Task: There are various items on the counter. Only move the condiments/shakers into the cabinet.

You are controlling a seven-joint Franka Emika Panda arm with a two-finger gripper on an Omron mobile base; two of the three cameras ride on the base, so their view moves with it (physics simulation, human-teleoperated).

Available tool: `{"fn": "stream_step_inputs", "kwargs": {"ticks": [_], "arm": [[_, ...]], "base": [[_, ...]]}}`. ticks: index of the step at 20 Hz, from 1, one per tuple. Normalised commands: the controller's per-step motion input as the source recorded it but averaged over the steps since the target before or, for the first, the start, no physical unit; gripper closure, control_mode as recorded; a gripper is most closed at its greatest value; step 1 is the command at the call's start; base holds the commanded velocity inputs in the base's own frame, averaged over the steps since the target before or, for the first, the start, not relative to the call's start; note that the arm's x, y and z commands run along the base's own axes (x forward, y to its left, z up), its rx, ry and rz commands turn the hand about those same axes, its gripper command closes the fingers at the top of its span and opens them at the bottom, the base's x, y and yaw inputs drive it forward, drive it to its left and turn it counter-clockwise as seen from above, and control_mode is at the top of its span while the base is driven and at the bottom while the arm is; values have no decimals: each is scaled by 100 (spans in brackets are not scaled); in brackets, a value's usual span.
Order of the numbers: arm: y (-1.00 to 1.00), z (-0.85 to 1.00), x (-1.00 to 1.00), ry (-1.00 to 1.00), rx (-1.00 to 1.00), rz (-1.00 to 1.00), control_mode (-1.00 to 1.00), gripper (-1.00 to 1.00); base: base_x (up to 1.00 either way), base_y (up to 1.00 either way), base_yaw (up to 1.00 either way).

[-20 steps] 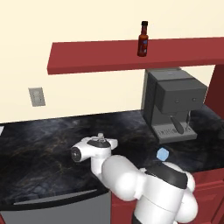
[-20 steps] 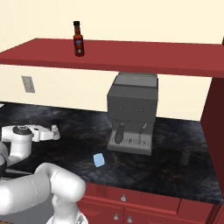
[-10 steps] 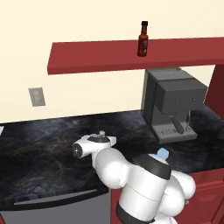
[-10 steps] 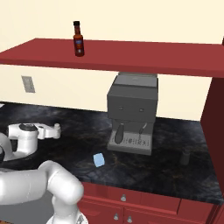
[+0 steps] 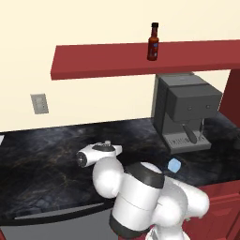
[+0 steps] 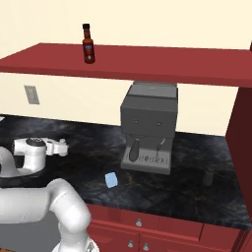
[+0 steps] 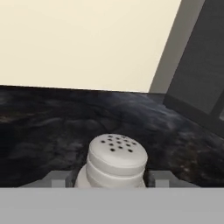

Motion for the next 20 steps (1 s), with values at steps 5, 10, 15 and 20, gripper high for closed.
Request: {"fn": "stream_step_inputs", "kwargs": {"ticks": [5,10,15,20], "arm": [[0,44,-41,-10,0,0,-100,100],[0,100,-97,-8,0,0,-100,100],[0,100,-100,0,0,0,-100,100],[0,100,-97,0,0,0,-100,100]], "base": [[0,0,0],[0,0,0],[0,0,0],[0,0,0]]}}
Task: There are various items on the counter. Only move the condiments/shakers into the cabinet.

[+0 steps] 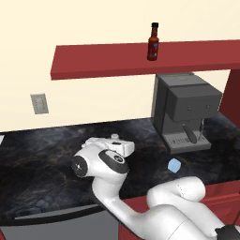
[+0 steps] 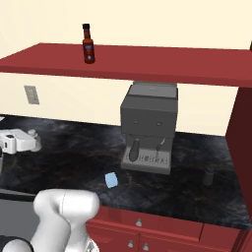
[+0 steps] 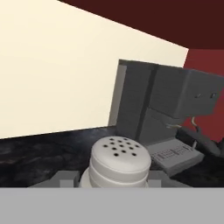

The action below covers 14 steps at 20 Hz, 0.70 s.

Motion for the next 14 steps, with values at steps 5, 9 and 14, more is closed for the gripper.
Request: {"fn": "stream_step_inputs", "kwargs": {"ticks": [5,9,14], "arm": [[0,100,-90,0,0,3,-100,100],[0,100,-68,0,0,7,-100,100],[-1,100,-19,3,0,2,-100,100]], "base": [[0,0,0],[0,0,0],[0,0,0]]}}
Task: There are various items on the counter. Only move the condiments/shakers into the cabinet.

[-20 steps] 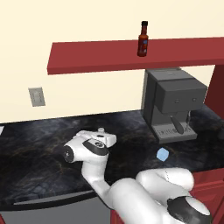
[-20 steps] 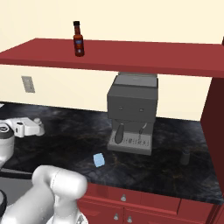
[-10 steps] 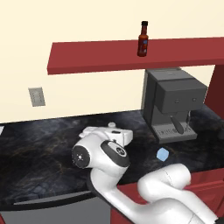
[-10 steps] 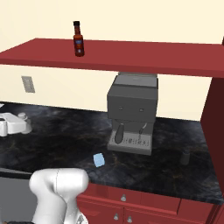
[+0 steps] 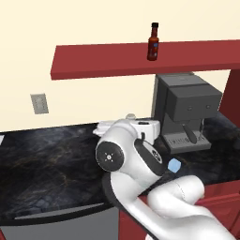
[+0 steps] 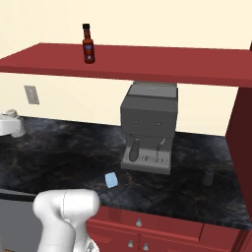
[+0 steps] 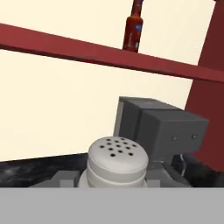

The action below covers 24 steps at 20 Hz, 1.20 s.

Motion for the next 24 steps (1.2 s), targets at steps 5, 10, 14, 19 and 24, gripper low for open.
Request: {"fn": "stream_step_inputs", "kwargs": {"ticks": [5,10,14,19,24], "arm": [[-2,100,2,8,0,0,-100,100],[-3,100,4,3,0,-2,-100,100],[-19,82,6,0,0,-9,-100,100],[-26,9,2,-13,-1,3,-100,100],[-45,20,0,-12,9,21,-100,100]], "base": [[0,0,0],[0,0,0],[0,0,0],[0,0,0],[0,0,0]]}}
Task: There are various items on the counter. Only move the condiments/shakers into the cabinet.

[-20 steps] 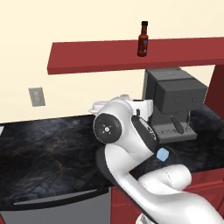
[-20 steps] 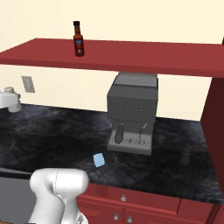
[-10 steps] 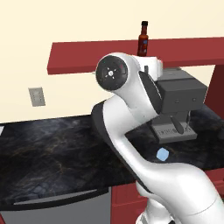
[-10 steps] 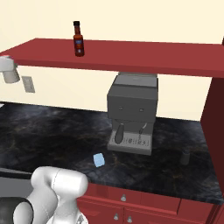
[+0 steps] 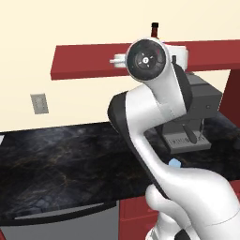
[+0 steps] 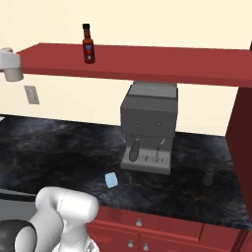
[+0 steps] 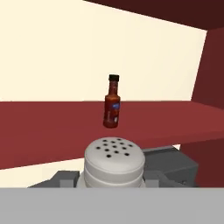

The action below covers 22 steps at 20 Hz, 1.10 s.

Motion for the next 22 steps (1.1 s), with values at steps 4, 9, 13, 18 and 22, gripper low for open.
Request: {"fn": "stream_step_inputs", "kwargs": {"ticks": [4,9,13,18,22], "arm": [[-25,29,29,-2,11,12,-100,100],[-1,10,45,1,0,1,-100,100],[0,0,58,1,0,0,-100,100],[0,0,70,0,0,0,-100,100],[0,0,62,1,-1,0,-100,100]], "base": [[0,0,0],[0,0,0],[0,0,0],[0,0,0],[0,0,0]]}}
